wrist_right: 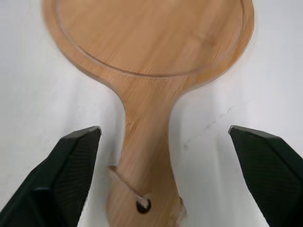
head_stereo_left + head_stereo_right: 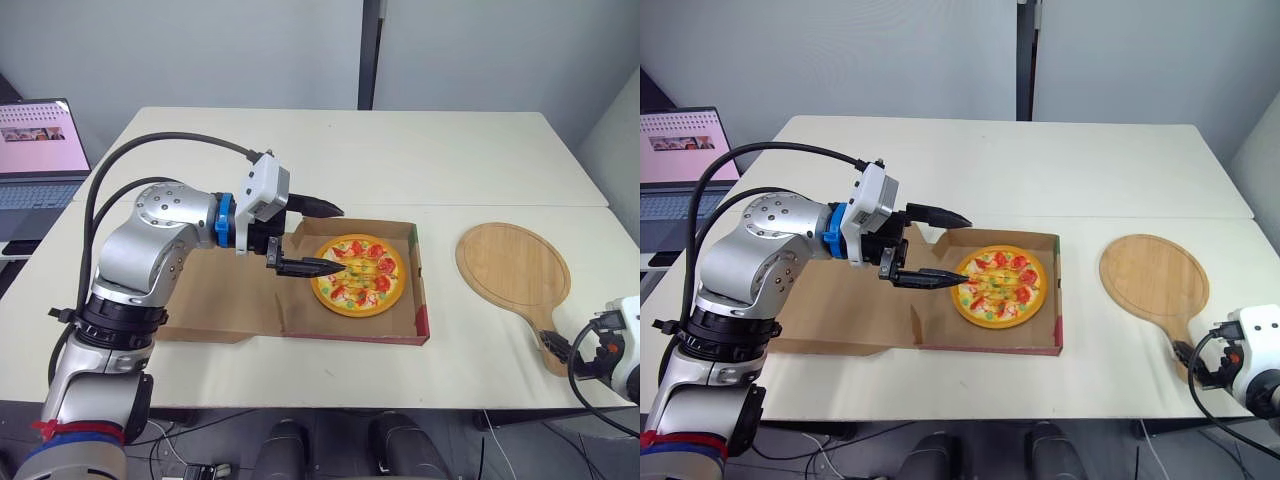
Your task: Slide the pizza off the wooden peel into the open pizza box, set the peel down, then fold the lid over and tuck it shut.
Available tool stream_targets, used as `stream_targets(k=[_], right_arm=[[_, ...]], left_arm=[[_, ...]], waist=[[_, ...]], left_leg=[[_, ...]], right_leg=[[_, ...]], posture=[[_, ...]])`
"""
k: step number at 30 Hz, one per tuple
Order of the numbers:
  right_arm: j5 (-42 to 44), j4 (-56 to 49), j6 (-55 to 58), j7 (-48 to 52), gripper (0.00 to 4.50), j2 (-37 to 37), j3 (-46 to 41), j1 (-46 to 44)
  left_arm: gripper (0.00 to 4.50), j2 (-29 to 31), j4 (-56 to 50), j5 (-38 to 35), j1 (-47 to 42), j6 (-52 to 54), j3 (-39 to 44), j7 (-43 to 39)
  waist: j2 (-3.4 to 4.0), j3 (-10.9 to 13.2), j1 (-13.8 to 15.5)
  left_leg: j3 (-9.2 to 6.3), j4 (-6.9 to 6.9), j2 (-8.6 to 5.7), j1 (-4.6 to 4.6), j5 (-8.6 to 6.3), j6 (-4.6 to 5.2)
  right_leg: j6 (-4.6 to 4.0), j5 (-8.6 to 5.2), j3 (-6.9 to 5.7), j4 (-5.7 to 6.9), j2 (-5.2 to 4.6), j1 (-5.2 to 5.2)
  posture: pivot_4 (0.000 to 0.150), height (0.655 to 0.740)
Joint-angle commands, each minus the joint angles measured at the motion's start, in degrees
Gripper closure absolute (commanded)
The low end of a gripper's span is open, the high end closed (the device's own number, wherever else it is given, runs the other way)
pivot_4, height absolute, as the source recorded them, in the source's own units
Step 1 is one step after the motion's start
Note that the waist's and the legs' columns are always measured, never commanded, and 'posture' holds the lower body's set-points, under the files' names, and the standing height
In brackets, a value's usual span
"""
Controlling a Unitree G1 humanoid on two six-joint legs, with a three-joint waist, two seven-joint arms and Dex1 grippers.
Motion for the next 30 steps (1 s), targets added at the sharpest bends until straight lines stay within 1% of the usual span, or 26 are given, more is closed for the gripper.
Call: stream_targets(k=[1, 2, 5, 8, 12, 16, 18, 20, 22, 24, 27, 29, 30], right_arm=[[1.7, -3.1, -9.6, 6.5, 0.01, -5.6, 1.3, -2.8], [1.6, -2.9, -11.9, 7.8, 0.01, -7.0, 2.5, -3.8], [2.6, -1.5, -17.5, 11.6, 0.01, -10.8, 9.2, -11.1], [6.5, 0.1, -18.4, 15.7, 0.01, -12.9, 17.0, -21.8], [9.3, 4.3, -18.3, 20.7, 0.01, -12.4, 28.2, -37.7], [7.2, 12.0, -21.4, 24.9, 0.01, -9.1, 38.1, -50.9], [6.9, 14.8, -22.2, 26.1, 0.01, -7.6, 40.5, -54.3], [7.5, 16.6, -22.5, 27.9, 0.01, -6.6, 42.0, -56.6], [8.6, 17.6, -21.9, 29.4, 0.01, -5.5, 42.9, -58.3], [9.1, 18.0, -21.8, 30.5, 0.01, -4.5, 43.7, -59.2], [9.2, 18.1, -21.9, 31.4, 0.01, -3.4, 44.8, -59.6], [9.8, 18.0, -21.1, 31.8, 0.01, -2.7, 45.6, -59.9], [10.2, 17.6, -20.7, 32.4, 0.01, -2.5, 46.1, -60.1]], left_arm=[[0.0, 3.1, 0.8, 1.7, 2.1, -1.7, 3.5, 1.3], [0.0, 3.6, 0.7, 1.7, 2.9, -1.5, 4.2, 2.0], [0.0, 4.3, 0.2, 2.2, 6.5, -2.6, 8.9, 7.1], [0.0, 6.0, -1.3, 1.5, 10.5, -0.2, 14.5, 11.6], [0.0, 8.4, -7.2, -3.1, 19.7, 7.1, 24.1, 15.9], [0.0, 6.0, -11.0, -10.1, 29.1, 17.6, 36.9, 24.0], [0.0, 5.8, -12.4, -15.8, 34.1, 24.0, 43.4, 25.0], [0.0, 5.2, -13.4, -22.4, 39.5, 31.0, 51.5, 26.6], [0.0, 2.8, -13.5, -27.8, 44.0, 36.4, 59.3, 31.3], [0.0, -0.2, -14.2, -34.2, 48.6, 41.4, 65.7, 36.3], [0.0, -4.4, -13.4, -43.3, 51.2, 44.6, 71.5, 47.0], [0.0, -7.2, -13.1, -52.1, 54.3, 45.2, 72.2, 53.3], [0.0, -8.7, -13.2, -57.1, 56.5, 44.7, 71.3, 56.8]], waist=[[0.01, 0.0, -0.6], [0.01, 0.0, -0.8], [-0.03, 0.0, -1.1], [-0.16, 0.1, -1.0], [-0.24, 0.1, -1.3], [-0.28, 0.1, -0.9], [-0.31, 0.1, -0.7], [-0.35, 0.1, -0.5], [-0.36, 0.1, -0.3], [-0.37, 0.1, -0.1], [-0.47, 0.0, 0.3], [-0.63, -0.1, 0.5], [-0.65, -0.1, 0.5]], left_leg=[[0.02, 0.0, 0.03, 0.03, 0.0, 0.0], [0.04, -0.02, 0.03, 0.08, 0.0, 0.0], [0.0, -0.04, 0.09, 0.12, 0.01, 0.01], [-0.07, -0.04, 0.1, 0.05, 0.01, 0.01], [-0.03, -0.09, 0.07, 0.03, 0.0, 0.01], [-0.1, -0.07, 0.12, 0.02, 0.0, 0.01], [-0.14, -0.07, 0.13, 0.0, 0.0, 0.01], [-0.19, -0.07, 0.2, -0.01, 0.0, 0.01], [-0.19, -0.09, 0.2, -0.04, 0.0, 0.01], [-0.23, -0.09, 0.12, -0.04, 0.0, 0.01], [-0.35, -0.08, 0.1, -0.01, -0.01, 0.01], [-0.54, -0.02, 0.11, -0.02, 0.0, 0.0], [-0.58, -0.03, 0.15, -0.01, 0.0, 0.0]], right_leg=[[0.0, 0.0, 0.03, 0.0, 0.03, 0.0], [0.0, 0.0, 0.07, 0.02, 0.04, 0.01], [0.0, 0.0, 0.03, 0.03, 0.1, 0.03], [0.0, 0.0, -0.05, 0.01, 0.1, 0.02], [-0.01, 0.0, -0.01, -0.04, 0.01, -0.02], [-0.03, 0.0, -0.11, -0.04, -0.05, -0.03], [-0.05, -0.02, -0.17, -0.03, -0.1, -0.03], [-0.1, -0.02, -0.24, -0.02, -0.24, -0.03], [-0.35, 0.12, -0.26, 0.0, -0.45, -0.05], [-0.34, 0.12, -0.27, -0.01, -0.58, -0.05], [-0.34, 0.12, -0.26, -0.02, -0.71, -0.03], [-0.36, 0.12, -0.34, -0.01, -0.8, 0.02], [-0.37, 0.12, -0.38, -0.02, -0.79, 0.03]], posture=[[0.15, 0.7343], [0.15, 0.7343], [0.15, 0.7343], [0.15, 0.7343], [0.15, 0.7343], [0.15, 0.7343], [0.15, 0.7343], [0.15, 0.7343], [0.15, 0.7343], [0.15, 0.7343], [0.15, 0.7343], [0.15, 0.7343], [0.15, 0.7343]])
